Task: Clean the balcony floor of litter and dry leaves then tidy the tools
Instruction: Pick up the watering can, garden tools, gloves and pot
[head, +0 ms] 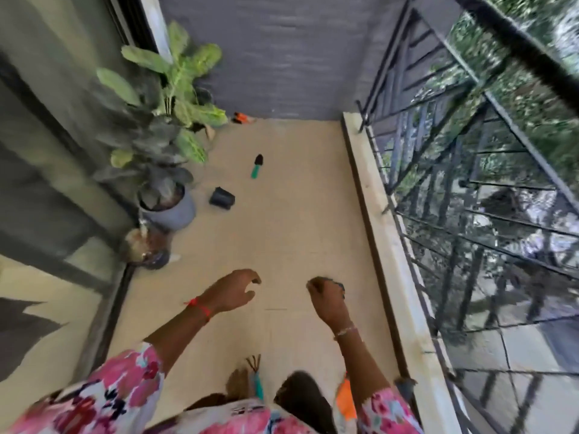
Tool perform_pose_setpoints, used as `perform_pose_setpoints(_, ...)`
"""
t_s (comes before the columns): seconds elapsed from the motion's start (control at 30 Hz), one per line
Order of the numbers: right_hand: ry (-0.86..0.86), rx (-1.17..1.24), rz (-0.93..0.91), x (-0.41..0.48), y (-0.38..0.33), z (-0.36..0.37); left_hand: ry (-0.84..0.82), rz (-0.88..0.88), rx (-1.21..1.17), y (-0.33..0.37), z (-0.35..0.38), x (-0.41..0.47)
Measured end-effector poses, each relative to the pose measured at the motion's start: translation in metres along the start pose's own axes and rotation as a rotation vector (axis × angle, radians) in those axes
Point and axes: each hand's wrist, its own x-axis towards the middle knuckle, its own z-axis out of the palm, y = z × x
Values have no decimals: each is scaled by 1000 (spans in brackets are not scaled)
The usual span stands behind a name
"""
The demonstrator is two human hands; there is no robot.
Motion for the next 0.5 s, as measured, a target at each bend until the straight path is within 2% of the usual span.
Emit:
perform_pose_setpoints(0.13,20,21,22,72,-34,10,7,-13,-9,-24,-48,68)
perform_pose_setpoints(0.33,-40,-24,19,218,-69,2,-4,-14,-124,-40,-104,199)
perform_pose_setpoints(0.5,-156,-29,43,349,-103,-27,-54,-189,-267,-55,-163,297)
